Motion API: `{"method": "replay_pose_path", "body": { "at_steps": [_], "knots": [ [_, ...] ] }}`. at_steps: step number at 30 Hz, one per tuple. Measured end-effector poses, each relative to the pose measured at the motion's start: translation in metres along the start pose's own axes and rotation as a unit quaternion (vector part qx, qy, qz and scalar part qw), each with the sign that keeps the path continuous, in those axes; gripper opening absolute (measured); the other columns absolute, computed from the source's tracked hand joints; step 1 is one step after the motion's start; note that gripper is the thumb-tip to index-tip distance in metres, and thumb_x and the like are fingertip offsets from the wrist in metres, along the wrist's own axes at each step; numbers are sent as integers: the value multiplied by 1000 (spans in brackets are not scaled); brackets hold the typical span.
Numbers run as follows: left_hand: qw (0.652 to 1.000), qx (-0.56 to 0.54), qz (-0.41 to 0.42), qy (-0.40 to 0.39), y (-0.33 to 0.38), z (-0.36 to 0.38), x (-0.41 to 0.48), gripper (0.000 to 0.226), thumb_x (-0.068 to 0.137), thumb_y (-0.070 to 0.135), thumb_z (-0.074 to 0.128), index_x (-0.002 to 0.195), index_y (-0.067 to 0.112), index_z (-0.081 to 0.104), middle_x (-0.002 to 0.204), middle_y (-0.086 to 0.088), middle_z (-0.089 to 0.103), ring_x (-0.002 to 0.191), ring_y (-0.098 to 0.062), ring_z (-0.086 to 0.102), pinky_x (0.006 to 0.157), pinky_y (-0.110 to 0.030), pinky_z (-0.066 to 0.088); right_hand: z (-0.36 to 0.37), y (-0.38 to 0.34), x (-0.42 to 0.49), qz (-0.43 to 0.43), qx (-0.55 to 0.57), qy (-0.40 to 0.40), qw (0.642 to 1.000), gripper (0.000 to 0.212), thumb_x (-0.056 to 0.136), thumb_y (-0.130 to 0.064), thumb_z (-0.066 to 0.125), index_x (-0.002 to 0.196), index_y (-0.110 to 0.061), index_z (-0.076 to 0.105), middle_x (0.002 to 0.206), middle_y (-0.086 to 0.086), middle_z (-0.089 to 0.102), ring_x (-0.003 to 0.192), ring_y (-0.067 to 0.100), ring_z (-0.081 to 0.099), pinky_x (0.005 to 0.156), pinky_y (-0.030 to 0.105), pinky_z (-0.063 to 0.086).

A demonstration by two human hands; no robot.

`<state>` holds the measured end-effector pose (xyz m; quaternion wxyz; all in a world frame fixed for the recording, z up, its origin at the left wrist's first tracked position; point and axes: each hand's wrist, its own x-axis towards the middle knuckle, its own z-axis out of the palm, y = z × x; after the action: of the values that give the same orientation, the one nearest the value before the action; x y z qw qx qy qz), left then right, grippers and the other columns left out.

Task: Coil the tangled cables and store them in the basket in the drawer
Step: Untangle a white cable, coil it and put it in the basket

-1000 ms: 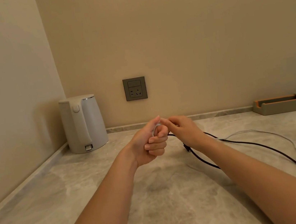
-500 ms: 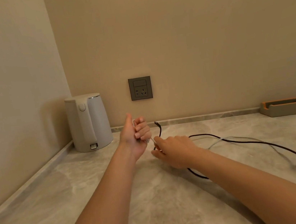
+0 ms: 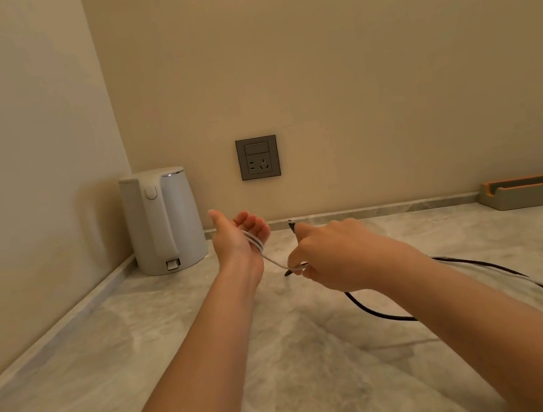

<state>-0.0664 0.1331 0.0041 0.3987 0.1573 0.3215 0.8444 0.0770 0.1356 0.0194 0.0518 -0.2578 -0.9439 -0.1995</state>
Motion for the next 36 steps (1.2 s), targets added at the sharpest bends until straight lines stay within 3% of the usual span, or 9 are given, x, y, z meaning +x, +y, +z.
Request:
{"method": "replay_pose_path", "body": {
  "at_steps": [5,9,11,15,19,25,30,34,36],
  "knots": [
    [993,108,32,-18,-4,4,-2,56,100,51,25,74,8,49,39,2,52,34,-10,52,37,-18,45,-2,7,4,3,44,105,994,19,99,-29,38,85,-29,52,87,-3,59,79,24,54,57,30,32],
    [974,219,-8,-59,-8,4,-5,57,100,51,24,75,7,50,49,-2,55,36,-10,55,38,-18,45,7,21,7,22,137,205,969,21,96,-42,47,97,-30,65,83,-8,64,77,20,58,59,31,41],
    [954,283,-40,-90,-9,3,-7,60,100,52,23,78,6,53,56,-6,57,40,-12,57,41,-21,47,8,26,7,42,171,232,957,21,90,-44,57,93,-25,63,76,-9,58,74,18,57,62,31,42],
    [913,361,-78,-172,-11,5,-15,63,101,50,20,73,5,53,45,-2,54,37,-11,53,40,-19,44,10,31,10,74,194,256,944,25,81,-44,67,85,-23,54,67,-12,49,67,12,50,60,29,40],
    [887,387,-126,-216,-10,3,-20,65,99,56,20,69,8,51,53,-4,51,41,-12,49,40,-19,41,18,40,15,79,314,218,921,25,78,-37,73,80,-27,50,61,-13,42,54,1,37,54,24,29],
    [864,354,-208,-293,-13,8,-25,80,90,72,8,67,7,49,48,-2,45,35,-9,40,36,-16,32,28,50,26,13,487,218,846,17,84,-16,70,85,-21,53,61,-8,45,55,2,40,58,20,37],
    [855,312,-235,-340,-7,5,-24,81,87,75,8,61,8,47,44,2,38,30,-5,32,31,-14,27,38,52,31,14,548,217,807,17,85,-15,68,85,-20,51,62,-5,50,58,6,44,58,21,38],
    [848,326,-218,-356,-7,4,-26,60,96,57,27,61,12,45,40,8,33,28,-1,26,29,-12,22,48,54,35,60,544,266,793,15,88,-18,65,79,-11,55,61,-7,50,54,1,39,56,17,33],
    [853,329,-198,-353,-6,3,-25,48,100,42,33,63,13,42,38,9,31,26,1,24,29,-12,19,55,52,38,89,539,282,788,27,88,-29,65,72,-8,57,62,-1,50,58,5,40,58,25,34]
  ]
}}
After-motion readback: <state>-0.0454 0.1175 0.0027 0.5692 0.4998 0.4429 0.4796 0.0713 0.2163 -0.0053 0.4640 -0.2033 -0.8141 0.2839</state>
